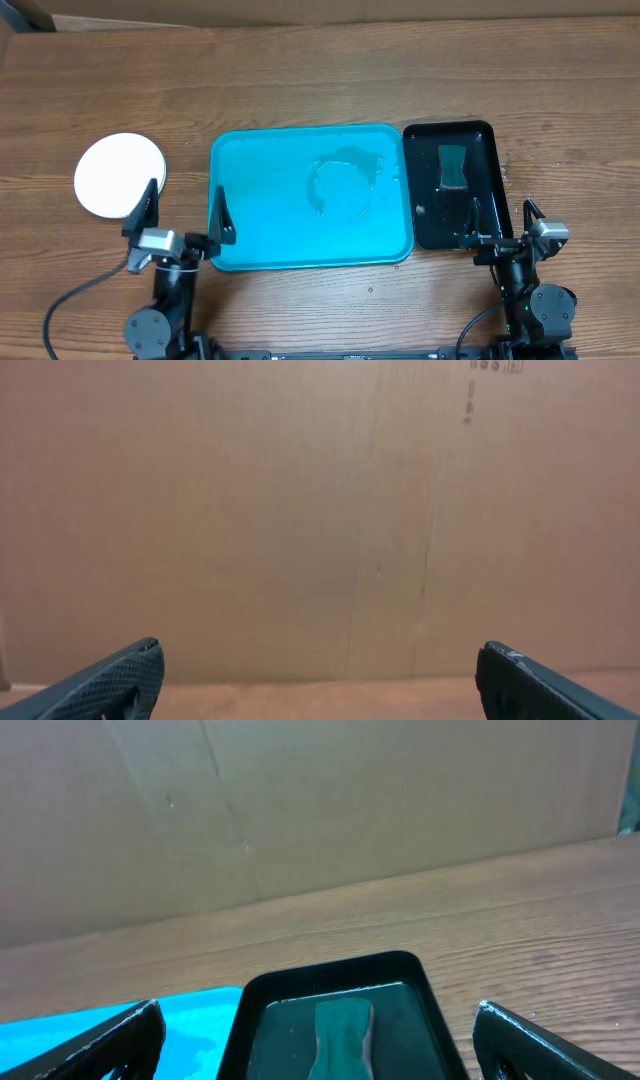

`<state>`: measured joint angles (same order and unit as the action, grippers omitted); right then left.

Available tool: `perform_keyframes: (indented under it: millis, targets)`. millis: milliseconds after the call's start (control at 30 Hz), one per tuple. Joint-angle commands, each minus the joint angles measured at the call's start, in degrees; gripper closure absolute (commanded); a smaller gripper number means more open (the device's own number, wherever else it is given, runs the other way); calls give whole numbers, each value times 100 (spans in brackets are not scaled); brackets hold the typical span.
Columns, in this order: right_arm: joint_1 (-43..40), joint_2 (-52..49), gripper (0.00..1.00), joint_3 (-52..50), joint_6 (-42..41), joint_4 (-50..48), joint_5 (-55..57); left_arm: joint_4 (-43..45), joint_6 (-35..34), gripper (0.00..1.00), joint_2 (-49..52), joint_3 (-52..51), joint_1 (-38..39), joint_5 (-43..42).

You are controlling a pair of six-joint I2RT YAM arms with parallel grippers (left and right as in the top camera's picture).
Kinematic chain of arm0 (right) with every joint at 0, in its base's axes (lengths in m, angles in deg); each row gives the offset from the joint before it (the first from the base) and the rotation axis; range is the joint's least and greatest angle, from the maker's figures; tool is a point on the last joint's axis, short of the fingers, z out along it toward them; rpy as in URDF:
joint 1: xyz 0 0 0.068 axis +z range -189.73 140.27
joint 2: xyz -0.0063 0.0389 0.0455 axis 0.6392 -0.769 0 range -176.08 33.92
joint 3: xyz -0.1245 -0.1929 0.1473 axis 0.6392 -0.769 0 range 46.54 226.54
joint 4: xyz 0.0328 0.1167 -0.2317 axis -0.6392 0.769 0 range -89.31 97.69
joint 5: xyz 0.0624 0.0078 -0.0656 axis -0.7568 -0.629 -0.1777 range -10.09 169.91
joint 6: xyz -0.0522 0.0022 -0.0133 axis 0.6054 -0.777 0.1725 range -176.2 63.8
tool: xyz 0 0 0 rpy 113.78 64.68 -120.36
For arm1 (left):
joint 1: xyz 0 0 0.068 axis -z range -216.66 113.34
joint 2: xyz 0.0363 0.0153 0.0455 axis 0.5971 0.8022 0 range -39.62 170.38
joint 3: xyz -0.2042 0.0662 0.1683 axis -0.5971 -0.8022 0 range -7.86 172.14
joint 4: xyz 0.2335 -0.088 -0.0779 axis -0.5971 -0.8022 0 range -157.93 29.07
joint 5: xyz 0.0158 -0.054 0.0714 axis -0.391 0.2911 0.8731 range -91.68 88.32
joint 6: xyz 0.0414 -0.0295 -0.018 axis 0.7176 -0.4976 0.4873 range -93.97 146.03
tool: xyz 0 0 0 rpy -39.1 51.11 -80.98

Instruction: Clean dirty plates on tray and stack at the side

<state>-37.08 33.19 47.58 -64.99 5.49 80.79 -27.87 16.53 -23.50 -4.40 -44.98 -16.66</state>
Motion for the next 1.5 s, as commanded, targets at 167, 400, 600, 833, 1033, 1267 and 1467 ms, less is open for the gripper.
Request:
perform_keyframes:
  millis: [167, 400, 600, 833, 1033, 1267, 1467]
  targets:
    - [-15, 57, 0, -59, -22, -13, 55, -1405, -81, 0, -734, -319, 11, 352]
    - [-15, 57, 0, -59, -22, -11, 55, -3281, -79, 0, -1346, -319, 11, 1051]
    - [-15, 57, 0, -59, -22, -11, 55, -3751, 254, 0, -1593, -319, 33, 1307]
    - [-15, 57, 0, -59, -22, -11, 55, -3751, 719, 0, -1593, -319, 225, 1392]
    - [-15, 57, 0, -59, -22, -11, 55, -3751, 719, 0, -1593, -319, 234, 1375]
    - [-15, 57, 0, -59, -22, -13, 55, -3751, 719, 0, -1589, -319, 234, 1373]
    - [-15, 57, 0, -59, -22, -11, 55, -3751, 719, 0, -1587, -319, 234, 1375]
